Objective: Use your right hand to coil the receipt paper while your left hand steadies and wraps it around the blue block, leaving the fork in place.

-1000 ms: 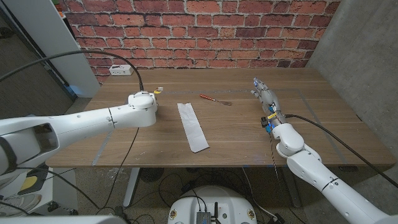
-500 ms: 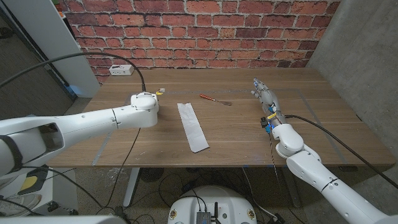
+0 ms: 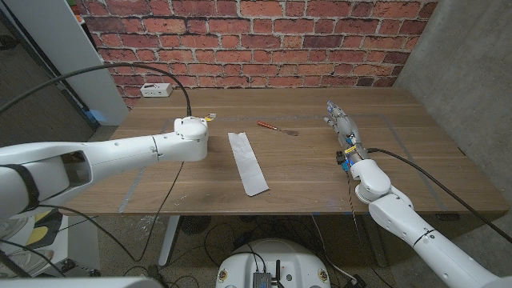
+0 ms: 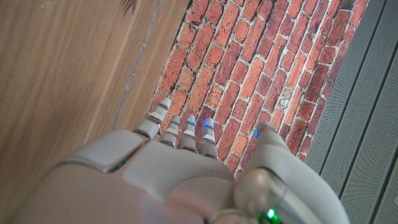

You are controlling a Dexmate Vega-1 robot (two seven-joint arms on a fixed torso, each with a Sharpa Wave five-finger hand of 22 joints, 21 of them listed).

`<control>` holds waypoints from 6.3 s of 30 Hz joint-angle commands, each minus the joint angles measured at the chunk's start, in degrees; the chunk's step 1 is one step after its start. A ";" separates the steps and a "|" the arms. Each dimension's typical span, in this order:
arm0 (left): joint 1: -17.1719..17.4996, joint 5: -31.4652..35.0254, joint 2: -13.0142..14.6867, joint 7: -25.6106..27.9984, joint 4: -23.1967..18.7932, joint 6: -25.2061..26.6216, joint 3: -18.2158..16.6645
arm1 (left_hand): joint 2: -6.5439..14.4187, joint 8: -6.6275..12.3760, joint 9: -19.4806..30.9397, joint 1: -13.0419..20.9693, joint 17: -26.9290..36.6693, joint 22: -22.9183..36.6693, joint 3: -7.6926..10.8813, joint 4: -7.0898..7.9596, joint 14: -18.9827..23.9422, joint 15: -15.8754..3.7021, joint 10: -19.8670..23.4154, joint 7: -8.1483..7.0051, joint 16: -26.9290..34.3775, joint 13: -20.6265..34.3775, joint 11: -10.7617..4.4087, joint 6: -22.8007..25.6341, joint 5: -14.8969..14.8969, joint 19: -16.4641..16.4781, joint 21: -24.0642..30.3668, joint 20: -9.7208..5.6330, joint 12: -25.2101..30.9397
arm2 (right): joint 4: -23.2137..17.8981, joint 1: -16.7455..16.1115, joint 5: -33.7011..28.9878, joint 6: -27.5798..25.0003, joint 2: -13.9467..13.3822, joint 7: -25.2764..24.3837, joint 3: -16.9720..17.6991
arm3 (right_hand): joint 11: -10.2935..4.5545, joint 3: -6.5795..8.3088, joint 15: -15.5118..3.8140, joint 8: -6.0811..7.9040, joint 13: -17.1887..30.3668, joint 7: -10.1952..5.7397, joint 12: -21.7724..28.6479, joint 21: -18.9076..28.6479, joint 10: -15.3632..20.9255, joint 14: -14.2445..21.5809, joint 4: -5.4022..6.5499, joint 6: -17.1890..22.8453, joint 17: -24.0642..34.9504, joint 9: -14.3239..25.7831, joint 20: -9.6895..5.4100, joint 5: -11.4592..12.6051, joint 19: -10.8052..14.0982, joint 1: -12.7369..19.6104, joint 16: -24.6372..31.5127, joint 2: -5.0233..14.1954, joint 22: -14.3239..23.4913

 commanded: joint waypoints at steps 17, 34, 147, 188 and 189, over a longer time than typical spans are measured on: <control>11.17 4.81 1.46 17.79 -5.40 -1.85 -10.35 | 3.07 3.74 2.89 8.84 5.00 1.01 2.00 0.01 9.35 -8.04 8.47 2.21 3.62 5.87 -1.60 9.37 0.31 3.66 5.12 -2.86 6.77 | 0.40 0.11 -0.73 0.56 0.42 -0.71 -0.12 | -0.04 0.10 0.08 -0.22 0.13 0.15 -0.14 0.32 0.31 0.45 -0.15 0.53 0.15 0.23 -0.08 -0.02 0.61 -0.51 0.10 -0.12 0.21; 13.56 8.52 3.53 12.77 -10.86 -6.25 -13.47 | 2.85 4.32 3.61 9.15 5.81 1.07 2.05 0.45 9.87 -7.98 8.21 2.32 2.48 7.68 -1.90 10.04 0.35 3.09 6.16 -3.28 7.98 | -2.41 -2.49 -1.83 -0.28 -0.13 -2.84 0.41 | 0.09 0.17 0.08 -0.28 0.14 0.04 -0.18 0.27 0.33 0.47 -0.27 0.50 0.11 0.23 -0.07 -0.04 0.56 -0.48 0.03 -0.15 0.21; 38.83 38.54 6.45 -8.49 -19.37 -60.65 -40.03 | -0.15 4.89 2.61 9.69 8.36 0.58 -0.39 0.13 7.46 -8.55 9.28 -2.98 -5.58 7.76 -4.37 13.39 -1.22 -12.79 8.66 -4.18 5.36 | -16.68 -22.74 -18.06 2.44 4.03 -14.97 3.05 | -0.06 0.84 0.09 -0.35 0.16 -0.08 -0.25 0.21 0.86 0.74 -1.44 1.07 0.09 0.24 -0.26 -0.15 0.71 0.37 -0.07 -0.06 0.21; 37.83 42.64 0.63 -6.28 -12.66 -64.95 -38.97 | 0.83 3.94 1.72 6.77 8.46 -0.01 -3.43 2.05 12.14 -7.88 15.04 -1.03 -4.51 9.17 -5.16 13.49 -0.60 -12.15 10.53 -4.81 6.70 | -15.36 -20.70 -16.26 1.13 3.98 -14.32 3.17 | -0.04 0.89 0.30 -0.36 0.16 -0.13 -0.31 0.19 0.84 0.85 -1.59 1.19 0.07 0.24 -0.09 -0.18 0.75 0.28 -0.10 -0.16 0.21; 37.74 42.72 0.62 -6.49 -12.66 -64.98 -38.92 | 0.76 3.86 1.67 6.30 8.26 -0.04 -3.53 2.24 12.00 -7.84 15.03 -0.94 -4.83 9.31 -5.15 13.50 -0.60 -12.28 10.54 -4.72 6.74 | -15.27 -20.61 -16.24 1.18 3.98 -14.30 3.16 | -0.03 0.89 0.32 -0.35 0.16 -0.13 -0.32 0.19 0.82 0.87 -1.59 1.19 0.07 0.24 -0.10 -0.18 0.76 0.27 -0.09 -0.16 0.21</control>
